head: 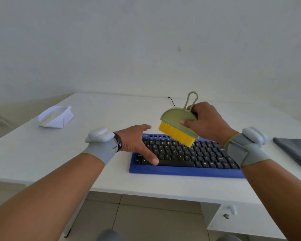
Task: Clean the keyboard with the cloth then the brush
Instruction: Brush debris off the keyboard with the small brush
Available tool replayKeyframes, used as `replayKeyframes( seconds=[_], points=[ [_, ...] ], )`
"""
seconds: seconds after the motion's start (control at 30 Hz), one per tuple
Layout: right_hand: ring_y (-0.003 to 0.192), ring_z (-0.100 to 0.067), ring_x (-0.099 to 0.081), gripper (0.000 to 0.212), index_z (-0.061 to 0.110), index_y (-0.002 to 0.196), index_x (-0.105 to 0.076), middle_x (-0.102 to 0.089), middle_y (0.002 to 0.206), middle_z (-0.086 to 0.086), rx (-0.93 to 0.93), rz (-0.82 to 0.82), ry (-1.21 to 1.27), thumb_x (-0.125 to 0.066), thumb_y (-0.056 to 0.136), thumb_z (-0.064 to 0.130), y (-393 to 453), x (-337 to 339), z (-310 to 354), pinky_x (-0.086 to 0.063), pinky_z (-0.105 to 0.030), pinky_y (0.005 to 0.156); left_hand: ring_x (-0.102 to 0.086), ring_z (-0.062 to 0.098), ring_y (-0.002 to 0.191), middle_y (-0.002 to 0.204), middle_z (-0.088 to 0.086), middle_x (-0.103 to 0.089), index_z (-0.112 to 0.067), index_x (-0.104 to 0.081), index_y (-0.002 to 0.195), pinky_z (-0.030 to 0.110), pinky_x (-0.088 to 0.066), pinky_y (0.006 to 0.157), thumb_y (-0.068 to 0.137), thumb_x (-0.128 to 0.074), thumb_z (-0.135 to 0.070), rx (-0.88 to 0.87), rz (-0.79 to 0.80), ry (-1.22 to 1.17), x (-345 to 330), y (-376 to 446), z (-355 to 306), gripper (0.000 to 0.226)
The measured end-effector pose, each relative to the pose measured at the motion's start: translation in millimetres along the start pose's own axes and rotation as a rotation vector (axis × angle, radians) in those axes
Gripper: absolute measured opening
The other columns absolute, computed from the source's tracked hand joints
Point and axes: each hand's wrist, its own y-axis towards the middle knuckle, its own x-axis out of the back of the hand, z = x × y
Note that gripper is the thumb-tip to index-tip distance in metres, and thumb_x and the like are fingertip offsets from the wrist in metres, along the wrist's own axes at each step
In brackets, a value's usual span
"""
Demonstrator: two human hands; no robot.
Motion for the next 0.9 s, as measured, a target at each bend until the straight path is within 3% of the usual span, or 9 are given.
replayKeyframes(
  seconds=[0.1,0.2,0.27,0.33,0.4,0.53,0.6,0.7,0.9],
  points=[
    [0.067,-0.014,-0.058,0.023,0.008,0.096,-0.066,-0.064,0.081,-0.004,-0.025,0.042,0.026,-0.068,0.087,0.029,9,-4,-6,-0.04,-0.023,0.052,-0.013,0.018,0.151,0.165,-0.002,-0.009,-0.029,-0.008,0.157,0.045,-0.021,0.121,0.046,-0.091,-0.061,0.021,0.075,0.161,0,9,-10,0.143],
    [0.078,-0.021,-0.065,0.027,0.009,0.1,-0.068,-0.069,0.088,-0.006,0.003,0.155,0.068,-0.069,0.086,0.032,20,-9,-9,-0.056,-0.036,0.07,0.0,0.018,0.152,0.166,-0.002,-0.002,-0.03,-0.004,0.158,0.046,-0.011,0.123,0.047,-0.089,-0.063,0.039,0.126,0.27,3,20,-12,0.144],
    [0.081,-0.024,-0.066,0.026,0.008,0.098,-0.068,-0.068,0.088,-0.007,0.018,0.264,0.098,-0.071,0.085,0.03,23,-10,-9,-0.055,-0.038,0.075,-0.008,0.02,0.152,0.164,-0.002,-0.011,-0.033,-0.011,0.156,0.047,-0.013,0.122,0.04,-0.088,-0.069,0.043,0.147,0.29,5,24,-10,0.144],
    [0.083,-0.023,-0.066,0.025,0.008,0.101,-0.068,-0.068,0.092,-0.006,0.015,0.356,0.107,-0.072,0.085,0.028,31,-13,-13,-0.054,-0.035,0.076,-0.03,0.021,0.144,0.157,-0.004,-0.03,-0.033,-0.021,0.153,0.045,-0.028,0.118,0.032,-0.088,-0.072,0.05,0.173,0.265,7,29,-4,0.143],
    [0.086,-0.02,-0.064,0.029,0.01,0.108,-0.067,-0.068,0.099,-0.005,0.017,0.341,0.071,-0.073,0.085,0.027,39,-19,-17,-0.053,-0.032,0.077,-0.04,0.016,0.137,0.153,-0.008,-0.036,-0.031,-0.02,0.152,0.039,-0.036,0.114,0.037,-0.093,-0.063,0.051,0.19,0.231,5,31,2,0.14],
    [0.092,-0.024,-0.063,0.03,0.013,0.112,-0.069,-0.067,0.102,-0.006,0.012,0.111,-0.043,-0.072,0.085,0.025,52,-17,-23,-0.049,-0.033,0.081,-0.031,0.015,0.143,0.157,-0.008,-0.021,-0.032,-0.005,0.155,0.039,-0.031,0.117,0.041,-0.095,-0.058,0.033,0.215,0.291,-1,29,2,0.147],
    [0.088,-0.024,-0.066,0.023,0.012,0.103,-0.07,-0.07,0.096,-0.005,0.021,0.18,0.07,-0.073,0.084,0.024,56,-12,-25,-0.052,-0.035,0.078,-0.027,0.016,0.145,0.159,-0.01,-0.015,-0.033,-0.002,0.154,0.042,-0.031,0.117,0.04,-0.094,-0.06,0.034,0.232,0.313,-2,30,3,0.149],
    [0.084,-0.021,-0.067,0.02,0.011,0.099,-0.071,-0.071,0.092,-0.004,0.046,0.426,0.158,-0.075,0.083,0.023,55,-15,-20,-0.054,-0.034,0.077,-0.034,0.018,0.141,0.155,-0.008,-0.021,-0.036,-0.005,0.152,0.043,-0.036,0.114,0.035,-0.092,-0.065,0.047,0.24,0.326,-2,32,5,0.148],
    [0.089,-0.024,-0.066,0.027,0.014,0.106,-0.071,-0.071,0.097,-0.005,0.031,0.085,-0.026,-0.073,0.082,0.025,61,-23,-10,-0.052,-0.035,0.082,-0.025,0.021,0.147,0.163,-0.006,-0.009,-0.03,0.0,0.155,0.044,-0.031,0.116,0.042,-0.092,-0.061,0.067,0.23,0.369,0,26,-4,0.15]
  ],
)
